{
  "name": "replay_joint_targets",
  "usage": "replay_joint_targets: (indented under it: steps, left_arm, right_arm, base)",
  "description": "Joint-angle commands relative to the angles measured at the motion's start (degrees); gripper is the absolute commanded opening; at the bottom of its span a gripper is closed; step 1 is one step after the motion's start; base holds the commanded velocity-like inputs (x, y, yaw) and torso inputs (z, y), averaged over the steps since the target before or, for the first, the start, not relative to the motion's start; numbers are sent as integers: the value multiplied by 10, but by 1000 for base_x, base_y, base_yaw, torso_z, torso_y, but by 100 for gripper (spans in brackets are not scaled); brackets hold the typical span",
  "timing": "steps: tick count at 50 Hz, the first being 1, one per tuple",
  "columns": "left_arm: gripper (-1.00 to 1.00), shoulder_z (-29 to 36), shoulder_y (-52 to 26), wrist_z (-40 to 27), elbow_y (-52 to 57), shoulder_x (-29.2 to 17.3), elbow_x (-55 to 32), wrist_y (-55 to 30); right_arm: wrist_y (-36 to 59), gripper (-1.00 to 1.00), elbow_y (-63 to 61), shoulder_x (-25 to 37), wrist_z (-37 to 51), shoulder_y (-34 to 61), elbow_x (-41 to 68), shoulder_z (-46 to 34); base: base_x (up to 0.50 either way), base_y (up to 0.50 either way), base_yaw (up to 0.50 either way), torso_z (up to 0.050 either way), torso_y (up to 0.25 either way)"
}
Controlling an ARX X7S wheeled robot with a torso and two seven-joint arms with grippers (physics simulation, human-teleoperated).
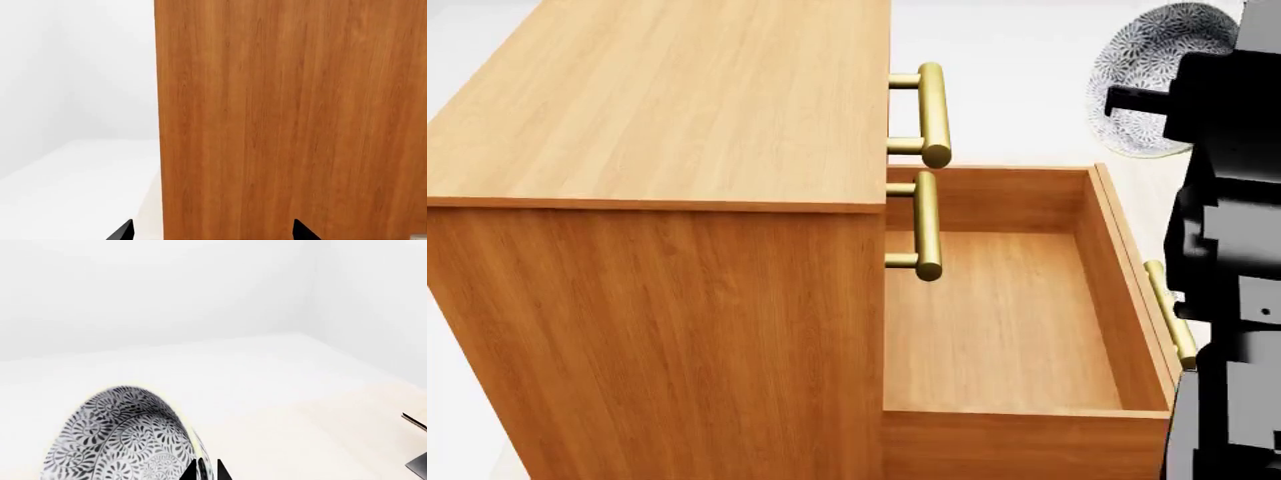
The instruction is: Put the bowl in the bottom drawer of the cabinet and close it.
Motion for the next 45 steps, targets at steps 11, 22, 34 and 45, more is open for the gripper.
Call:
replay_joint_targets:
  steps: [11, 22, 34, 45]
  left_arm:
    - [100, 3, -9, 3, -20, 2, -4, 11]
    - [100, 3, -4, -1, -10, -1, -7, 9]
    - [100, 4, -4, -4, -8, -2, -8, 7]
    - [100, 6, -4, -5, -7, -3, -8, 8]
  right_arm:
    - [-21, -100, 123, -51, -20, 59, -55, 13]
    - [-7, -100, 123, -64, -25, 34, -74, 22]
    - [0, -100, 123, -72, -47, 23, -77, 27]
    - [-4, -100, 123, -75, -56, 2, -80, 27]
  base:
    - [0, 0, 0, 0, 1]
    - [0, 0, 0, 0, 0]
    - [0, 0, 0, 0, 1]
    - [0, 0, 0, 0, 0]
